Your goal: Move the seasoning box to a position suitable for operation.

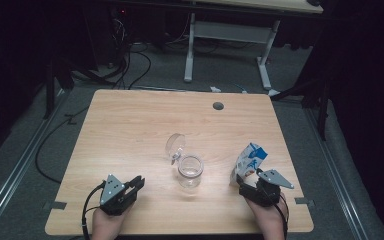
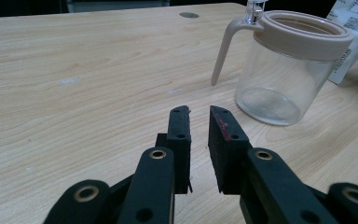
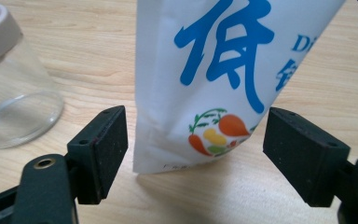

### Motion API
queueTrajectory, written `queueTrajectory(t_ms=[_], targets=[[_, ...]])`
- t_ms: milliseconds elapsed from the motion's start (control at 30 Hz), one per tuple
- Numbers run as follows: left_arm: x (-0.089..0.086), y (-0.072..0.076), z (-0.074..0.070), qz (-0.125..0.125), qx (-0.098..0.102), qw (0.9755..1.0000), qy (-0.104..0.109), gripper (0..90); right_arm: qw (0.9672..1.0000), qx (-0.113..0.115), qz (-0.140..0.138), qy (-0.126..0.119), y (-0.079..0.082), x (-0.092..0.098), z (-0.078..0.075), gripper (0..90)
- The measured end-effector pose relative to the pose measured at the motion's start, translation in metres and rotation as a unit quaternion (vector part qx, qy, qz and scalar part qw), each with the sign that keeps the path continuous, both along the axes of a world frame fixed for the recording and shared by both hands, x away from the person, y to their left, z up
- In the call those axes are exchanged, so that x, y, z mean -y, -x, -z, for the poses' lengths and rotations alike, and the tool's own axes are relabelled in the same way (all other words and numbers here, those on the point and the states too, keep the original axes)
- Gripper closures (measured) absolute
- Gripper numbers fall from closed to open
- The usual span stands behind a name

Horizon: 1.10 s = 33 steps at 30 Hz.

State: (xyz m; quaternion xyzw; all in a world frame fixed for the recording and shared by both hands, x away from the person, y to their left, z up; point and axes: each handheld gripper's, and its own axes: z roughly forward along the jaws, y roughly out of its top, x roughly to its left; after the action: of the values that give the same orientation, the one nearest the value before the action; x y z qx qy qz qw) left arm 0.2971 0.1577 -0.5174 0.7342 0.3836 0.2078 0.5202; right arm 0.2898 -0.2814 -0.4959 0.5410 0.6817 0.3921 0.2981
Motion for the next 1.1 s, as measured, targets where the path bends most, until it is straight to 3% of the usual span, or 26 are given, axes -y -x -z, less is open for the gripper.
queueTrajectory(t_ms=[267, 433, 567, 733, 900, 1100], targets=[[-0.001, -0.002, 0.0, 0.0, -0.001, 1.0, 0.004, 78.9, 0.9999, -0.011, 0.007, -0.001, 0.005, -0.006, 0.006, 26.5], [-0.003, -0.002, 0.0, -0.003, -0.001, 1.0, 0.005, 78.9, 0.9996, -0.007, 0.026, -0.006, 0.003, -0.011, 0.007, 16.5], [-0.003, -0.001, 0.001, -0.005, -0.002, 1.0, 0.004, 78.9, 0.9994, -0.015, 0.031, 0.003, -0.005, -0.017, 0.01, 14.5], [-0.006, 0.0, 0.001, -0.009, -0.002, 0.9999, 0.006, 78.9, 0.9983, -0.029, 0.045, 0.022, -0.02, -0.019, 0.019, 18.6], [-0.008, -0.002, 0.002, -0.013, -0.003, 0.9999, 0.006, 78.9, 0.9989, -0.031, 0.031, 0.014, -0.017, -0.01, 0.018, 22.3], [-0.004, -0.001, 0.002, -0.006, -0.004, 1.0, 0.002, 78.9, 0.9989, -0.035, 0.007, 0.03, -0.017, 0.0, 0.014, 23.8]])
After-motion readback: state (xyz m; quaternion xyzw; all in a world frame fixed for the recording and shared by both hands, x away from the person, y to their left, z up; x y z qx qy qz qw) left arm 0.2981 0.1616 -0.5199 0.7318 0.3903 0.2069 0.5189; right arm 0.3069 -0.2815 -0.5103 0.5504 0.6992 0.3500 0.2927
